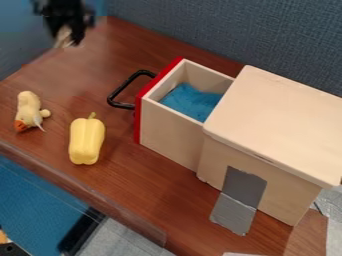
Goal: Move that thing in the right side of the drawer
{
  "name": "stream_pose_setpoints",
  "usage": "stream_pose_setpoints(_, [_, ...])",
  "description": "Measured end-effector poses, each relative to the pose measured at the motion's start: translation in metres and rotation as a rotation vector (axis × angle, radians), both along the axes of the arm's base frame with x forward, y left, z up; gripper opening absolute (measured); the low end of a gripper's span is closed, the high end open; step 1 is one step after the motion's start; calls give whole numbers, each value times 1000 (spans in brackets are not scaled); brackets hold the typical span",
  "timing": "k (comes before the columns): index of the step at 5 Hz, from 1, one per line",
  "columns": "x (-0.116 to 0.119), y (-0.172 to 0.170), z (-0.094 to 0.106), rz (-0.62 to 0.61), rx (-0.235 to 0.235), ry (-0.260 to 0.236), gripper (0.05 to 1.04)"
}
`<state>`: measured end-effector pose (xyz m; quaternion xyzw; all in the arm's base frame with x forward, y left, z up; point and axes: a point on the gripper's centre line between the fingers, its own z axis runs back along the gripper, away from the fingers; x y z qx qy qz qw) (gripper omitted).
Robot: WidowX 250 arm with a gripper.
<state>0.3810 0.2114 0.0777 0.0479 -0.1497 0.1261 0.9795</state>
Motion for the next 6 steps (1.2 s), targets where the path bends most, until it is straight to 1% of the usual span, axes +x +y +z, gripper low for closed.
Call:
stream_pose_setpoints(1, [40,-29,-11,-64,-63,-14,493])
stream_pose_setpoints(2, [75,-60,-28,-132,-126,-12,493])
stream_pose_setpoints(3, [84,-79,-40,-176,-137,36,561])
stream_pose_setpoints(4, [75,-82,-56,-170,-144,69,864])
stream_pose_setpoints(5, [75,-76,-31,-136,-83,44,1010])
stream_pose_setpoints(6, [73,-85,13,-121,-27,-13,1005])
